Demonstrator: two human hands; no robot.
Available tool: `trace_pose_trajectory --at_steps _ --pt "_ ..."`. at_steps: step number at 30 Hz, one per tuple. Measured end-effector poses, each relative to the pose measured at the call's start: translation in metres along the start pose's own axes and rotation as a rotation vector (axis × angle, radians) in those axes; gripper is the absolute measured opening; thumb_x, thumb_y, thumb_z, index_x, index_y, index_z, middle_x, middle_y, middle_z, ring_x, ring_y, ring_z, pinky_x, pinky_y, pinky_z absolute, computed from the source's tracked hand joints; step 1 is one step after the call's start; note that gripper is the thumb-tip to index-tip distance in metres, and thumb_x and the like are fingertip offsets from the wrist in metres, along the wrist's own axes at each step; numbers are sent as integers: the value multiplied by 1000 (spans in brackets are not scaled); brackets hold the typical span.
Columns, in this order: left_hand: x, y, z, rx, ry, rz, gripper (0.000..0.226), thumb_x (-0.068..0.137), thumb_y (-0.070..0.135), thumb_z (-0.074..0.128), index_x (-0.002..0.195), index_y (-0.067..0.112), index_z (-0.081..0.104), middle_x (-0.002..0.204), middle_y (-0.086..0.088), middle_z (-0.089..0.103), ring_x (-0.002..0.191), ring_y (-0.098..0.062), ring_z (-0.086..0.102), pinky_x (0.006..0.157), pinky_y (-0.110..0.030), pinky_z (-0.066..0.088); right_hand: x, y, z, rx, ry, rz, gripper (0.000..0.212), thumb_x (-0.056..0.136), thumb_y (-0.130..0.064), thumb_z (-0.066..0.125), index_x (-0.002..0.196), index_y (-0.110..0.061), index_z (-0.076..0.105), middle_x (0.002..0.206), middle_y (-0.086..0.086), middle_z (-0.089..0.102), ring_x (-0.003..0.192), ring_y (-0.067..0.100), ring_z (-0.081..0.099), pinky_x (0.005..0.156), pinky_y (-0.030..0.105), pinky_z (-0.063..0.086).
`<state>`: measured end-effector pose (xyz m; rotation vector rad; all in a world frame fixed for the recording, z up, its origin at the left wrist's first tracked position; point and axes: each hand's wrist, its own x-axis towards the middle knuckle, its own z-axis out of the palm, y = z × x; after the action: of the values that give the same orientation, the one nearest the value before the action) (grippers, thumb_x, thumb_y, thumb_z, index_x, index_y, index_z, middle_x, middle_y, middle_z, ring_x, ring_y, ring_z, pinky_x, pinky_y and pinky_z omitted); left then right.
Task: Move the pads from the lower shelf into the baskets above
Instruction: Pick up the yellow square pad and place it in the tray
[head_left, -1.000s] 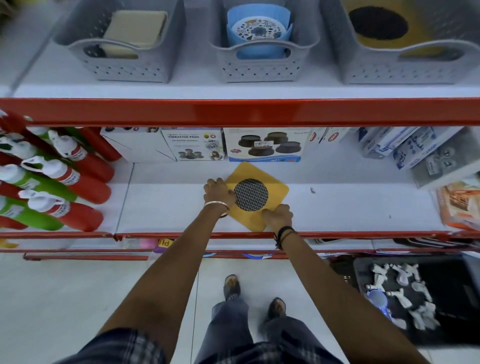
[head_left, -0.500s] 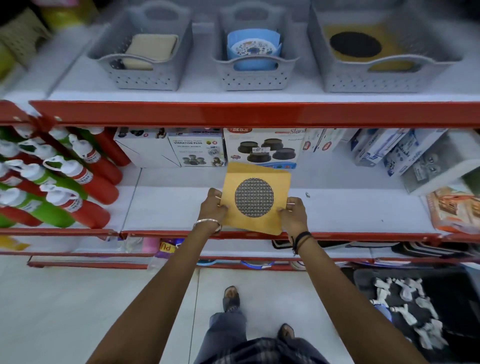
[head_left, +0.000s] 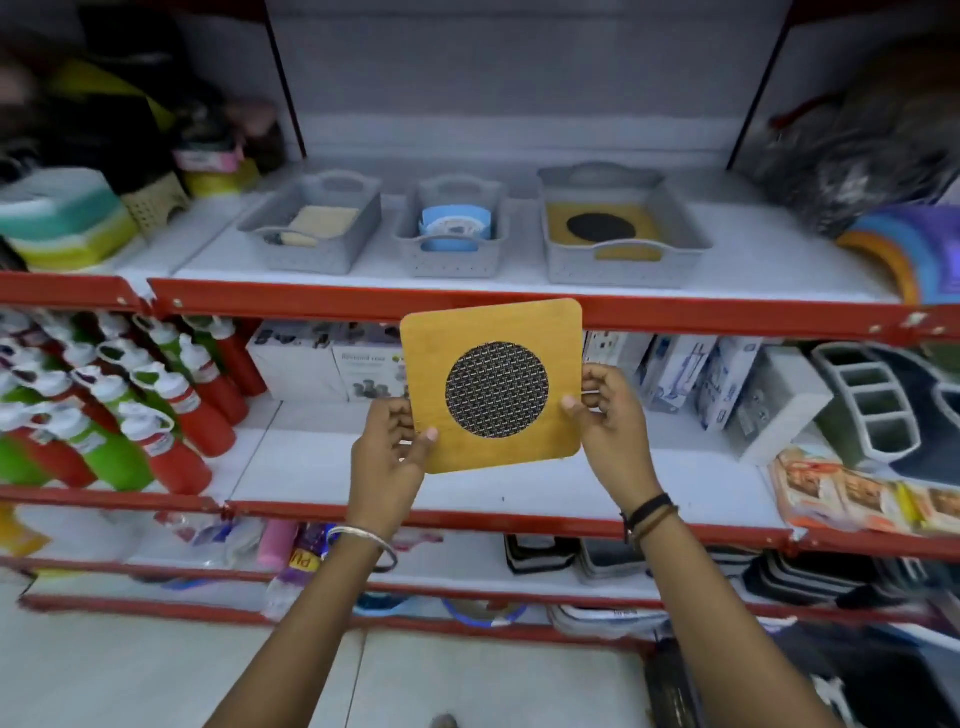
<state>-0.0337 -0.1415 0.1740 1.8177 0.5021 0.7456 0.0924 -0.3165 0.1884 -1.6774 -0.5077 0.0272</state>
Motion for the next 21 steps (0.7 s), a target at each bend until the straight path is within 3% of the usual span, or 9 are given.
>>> trace_pose_trajectory --at_steps 3,8,11,15,18,21 --pt "11 37 -2 -61 16 86 31 86 4 60 88 32 48 85 10 60 72 7 58 68 -16 49 15 -31 -14 12 47 -112 25 87 -5 59 105 -20 54 95 -9 60 86 11 56 79 24 47" --pt "62 88 9 -43 -13 227 18 90 8 56 97 24 53 87 12 60 76 7 58 70 -13 48 58 -55 -31 63 206 -183 29 86 -3 60 114 -13 59 97 -6 64 84 4 59 76 12 49" --pt "101 113 31 43 -40 276 21 91 6 52 108 16 59 102 1 58 92 -12 58 81 -28 49 92 -62 -45 10 324 -163 30 84 -5 62 114 -10 62 98 2 65 81 8 59 77 17 49" --pt "150 137 74 220 -77 337 35 89 -1 46 120 7 59 119 -12 55 105 -23 55 100 -27 41 143 -68 -68 -129 455 -139 23 81 -10 66 105 -8 66 105 15 68 79 15 61 82 29 50" --pt "177 151 108 252 -121 261 41 88 -1 44 128 7 53 121 -21 54 97 -36 61 94 -33 47 182 -68 -88 -277 490 -123 14 81 -8 64 92 -2 70 98 20 71 82 22 62 78 27 47" --pt "200 156 140 331 -151 225 35 85 0 45 113 3 65 120 -23 61 105 -37 61 94 -32 47 217 -59 -104 -394 432 -63 16 81 -3 56 87 0 71 89 18 71 79 21 59 66 20 41"
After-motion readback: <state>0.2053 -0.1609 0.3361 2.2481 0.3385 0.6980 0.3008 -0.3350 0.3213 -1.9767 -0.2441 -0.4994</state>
